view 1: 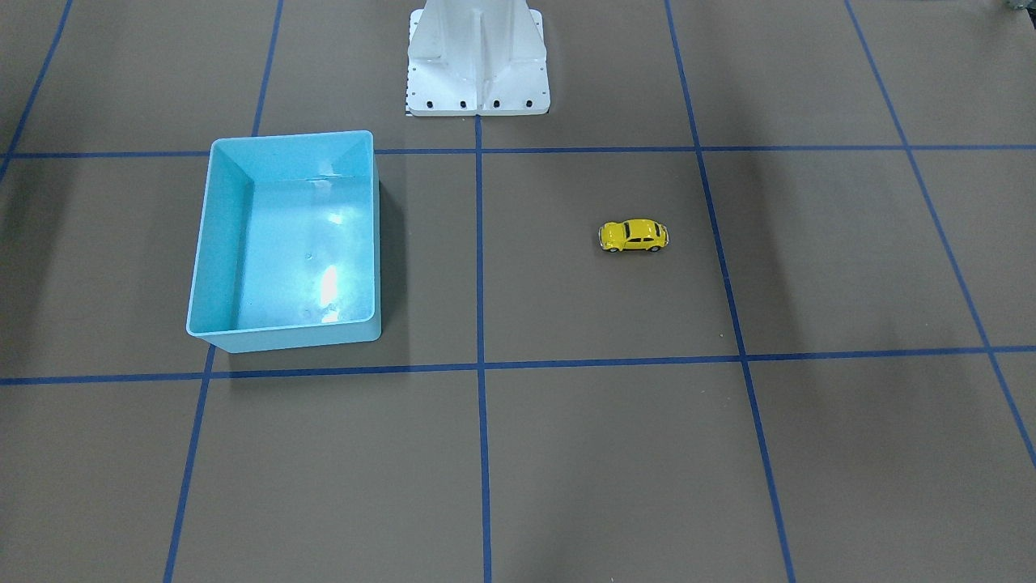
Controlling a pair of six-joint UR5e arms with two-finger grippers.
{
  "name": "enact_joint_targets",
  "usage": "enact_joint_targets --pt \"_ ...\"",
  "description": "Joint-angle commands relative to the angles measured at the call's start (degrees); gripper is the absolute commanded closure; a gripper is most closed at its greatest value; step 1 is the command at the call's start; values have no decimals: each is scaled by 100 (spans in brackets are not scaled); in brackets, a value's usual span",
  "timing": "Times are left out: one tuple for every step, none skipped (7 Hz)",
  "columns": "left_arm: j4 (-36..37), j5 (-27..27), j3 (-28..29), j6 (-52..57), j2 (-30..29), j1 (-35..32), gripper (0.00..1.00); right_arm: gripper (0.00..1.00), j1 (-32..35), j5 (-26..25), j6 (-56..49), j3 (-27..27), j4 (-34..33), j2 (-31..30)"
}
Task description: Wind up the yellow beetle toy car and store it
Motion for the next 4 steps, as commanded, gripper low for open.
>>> enact_joint_targets --pt "-104 3 -197 60 112 -11 0 0 0 0 0 -6 0 0" --pt "-113 21 -103 60 148 41 0 0 0 -9 0 2 0 0" --pt "-130 30 -137 60 183 50 0 0 0 -9 0 -6 0 0" --pt "-148 30 -103 60 184 67 0 0 0 -9 0 -6 0 0"
